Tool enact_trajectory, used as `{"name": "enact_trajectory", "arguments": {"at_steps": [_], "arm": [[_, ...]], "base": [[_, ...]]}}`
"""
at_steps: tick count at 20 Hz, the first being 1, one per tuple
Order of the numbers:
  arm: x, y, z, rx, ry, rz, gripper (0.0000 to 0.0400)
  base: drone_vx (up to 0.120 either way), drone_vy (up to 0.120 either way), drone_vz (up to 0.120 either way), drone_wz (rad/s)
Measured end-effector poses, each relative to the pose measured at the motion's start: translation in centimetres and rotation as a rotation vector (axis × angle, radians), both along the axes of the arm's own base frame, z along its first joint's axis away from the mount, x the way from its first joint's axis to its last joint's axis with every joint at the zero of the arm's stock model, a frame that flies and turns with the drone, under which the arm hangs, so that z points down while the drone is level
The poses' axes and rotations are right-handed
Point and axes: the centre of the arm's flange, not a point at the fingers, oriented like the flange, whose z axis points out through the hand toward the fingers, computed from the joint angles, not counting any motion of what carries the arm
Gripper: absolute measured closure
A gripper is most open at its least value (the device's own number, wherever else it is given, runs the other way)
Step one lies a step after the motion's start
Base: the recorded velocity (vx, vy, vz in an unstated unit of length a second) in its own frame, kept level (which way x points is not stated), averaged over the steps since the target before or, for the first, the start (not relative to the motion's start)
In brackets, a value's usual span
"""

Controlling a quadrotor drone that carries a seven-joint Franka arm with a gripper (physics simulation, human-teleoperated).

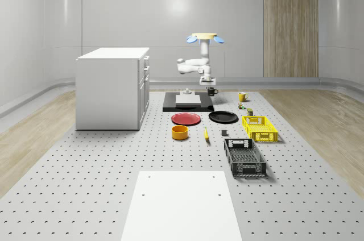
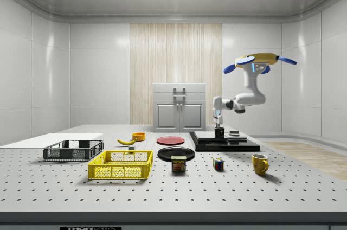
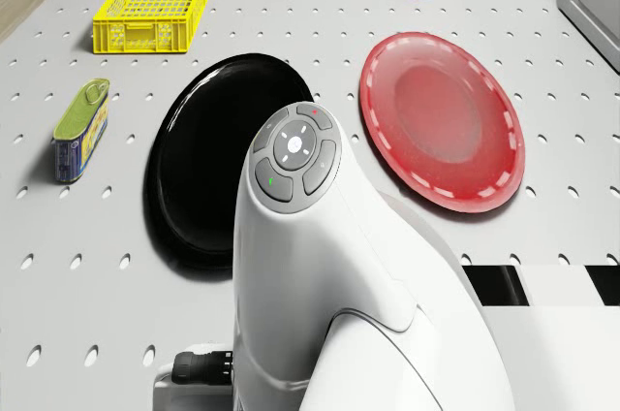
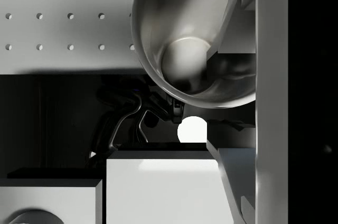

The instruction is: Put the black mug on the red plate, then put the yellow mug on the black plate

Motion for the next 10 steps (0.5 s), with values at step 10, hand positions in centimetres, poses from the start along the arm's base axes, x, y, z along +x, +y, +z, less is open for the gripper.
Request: {"name": "enact_trajectory", "arguments": {"at_steps": [10], "arm": [[0.00,0.00,-0.01,0.000,0.000,0.000,0.0290]], "base": [[0.120,-0.120,0.000,0.000]]}}
